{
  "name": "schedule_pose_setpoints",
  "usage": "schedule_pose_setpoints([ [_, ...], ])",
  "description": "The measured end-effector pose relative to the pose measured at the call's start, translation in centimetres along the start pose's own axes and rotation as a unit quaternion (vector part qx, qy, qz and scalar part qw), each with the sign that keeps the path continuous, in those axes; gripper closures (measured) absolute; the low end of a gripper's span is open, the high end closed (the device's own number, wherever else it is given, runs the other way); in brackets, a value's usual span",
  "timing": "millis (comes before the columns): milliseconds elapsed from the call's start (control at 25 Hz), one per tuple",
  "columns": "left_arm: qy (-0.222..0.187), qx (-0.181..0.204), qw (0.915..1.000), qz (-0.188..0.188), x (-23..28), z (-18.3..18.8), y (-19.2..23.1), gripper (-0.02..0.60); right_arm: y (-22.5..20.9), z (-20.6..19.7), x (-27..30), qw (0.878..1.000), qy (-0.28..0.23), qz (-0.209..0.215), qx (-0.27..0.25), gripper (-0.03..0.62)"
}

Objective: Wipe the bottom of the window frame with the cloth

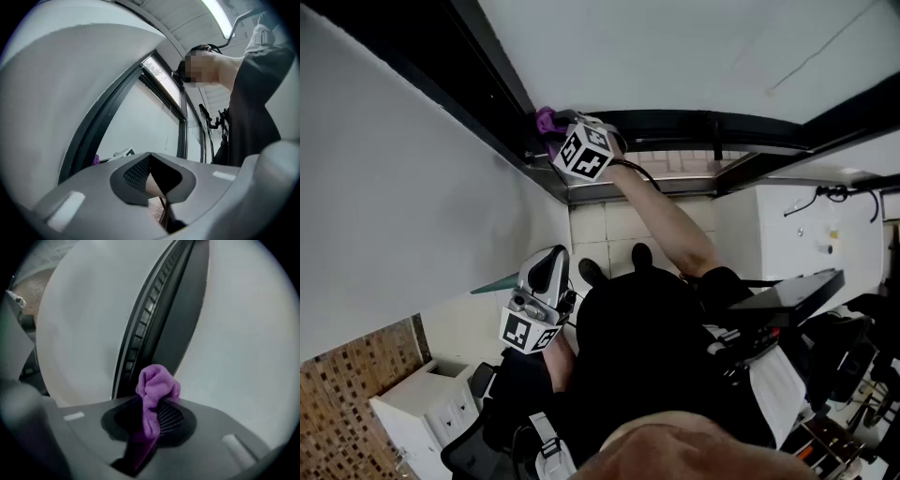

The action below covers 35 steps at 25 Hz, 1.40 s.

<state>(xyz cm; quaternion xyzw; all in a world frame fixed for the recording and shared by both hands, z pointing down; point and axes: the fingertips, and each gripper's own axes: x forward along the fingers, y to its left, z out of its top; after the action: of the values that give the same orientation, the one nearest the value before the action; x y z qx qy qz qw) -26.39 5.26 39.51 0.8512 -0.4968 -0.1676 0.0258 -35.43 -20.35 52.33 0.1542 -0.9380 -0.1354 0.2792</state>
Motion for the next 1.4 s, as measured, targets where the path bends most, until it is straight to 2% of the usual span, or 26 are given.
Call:
schedule_pose_setpoints([
  [120,-0.001,0.0,0.9999,0.016,-1.2,0.0,0.2,0.581,1.8,0.6,2.5,1.0,0.021,-0.005,-0.022,0.523],
  [240,0.004,-0.001,0.9999,0.012,-0.8,-0.1,-0.5,0.581,1.7,0.1,1.8,0.998,0.045,-0.009,-0.049,0.523],
  [360,0.008,-0.003,1.0,-0.004,0.4,-0.1,-1.2,0.581,-0.4,-2.3,-0.8,0.995,0.076,-0.038,-0.06,0.525],
  [520,0.013,-0.008,0.9995,-0.029,1.1,-0.4,-0.7,0.581,-3.2,-6.4,-4.4,0.99,0.113,-0.076,-0.044,0.525],
  [760,0.009,-0.012,0.9983,-0.057,3.0,-1.1,-2.8,0.581,-6.6,-11.2,-10.5,0.974,0.182,-0.128,-0.041,0.525],
  [840,0.006,-0.015,0.9984,-0.055,2.8,-1.2,-2.6,0.581,-5.8,-9.4,-10.6,0.979,0.161,-0.117,-0.032,0.522],
  [960,0.001,-0.023,0.9987,-0.045,1.9,-1.2,-0.9,0.581,-2.2,-2.9,-5.8,0.992,0.089,-0.073,-0.042,0.522],
  [1040,-0.003,-0.022,0.9992,-0.035,1.1,-0.8,-0.3,0.581,0.4,-0.1,-1.2,0.993,0.083,-0.045,-0.076,0.52],
  [1120,-0.008,-0.017,0.9996,-0.02,0.2,-0.3,-0.1,0.581,2.1,0.5,1.9,0.989,0.098,-0.028,-0.107,0.52],
  [1240,-0.01,-0.016,0.9998,-0.005,-0.7,0.1,0.5,0.581,1.1,-1.5,0.8,0.983,0.12,-0.049,-0.127,0.522],
  [1400,-0.003,-0.023,0.9997,-0.01,0.1,-0.1,1.0,0.581,-4.2,-8.2,-6.6,0.964,0.198,-0.11,-0.136,0.522],
])
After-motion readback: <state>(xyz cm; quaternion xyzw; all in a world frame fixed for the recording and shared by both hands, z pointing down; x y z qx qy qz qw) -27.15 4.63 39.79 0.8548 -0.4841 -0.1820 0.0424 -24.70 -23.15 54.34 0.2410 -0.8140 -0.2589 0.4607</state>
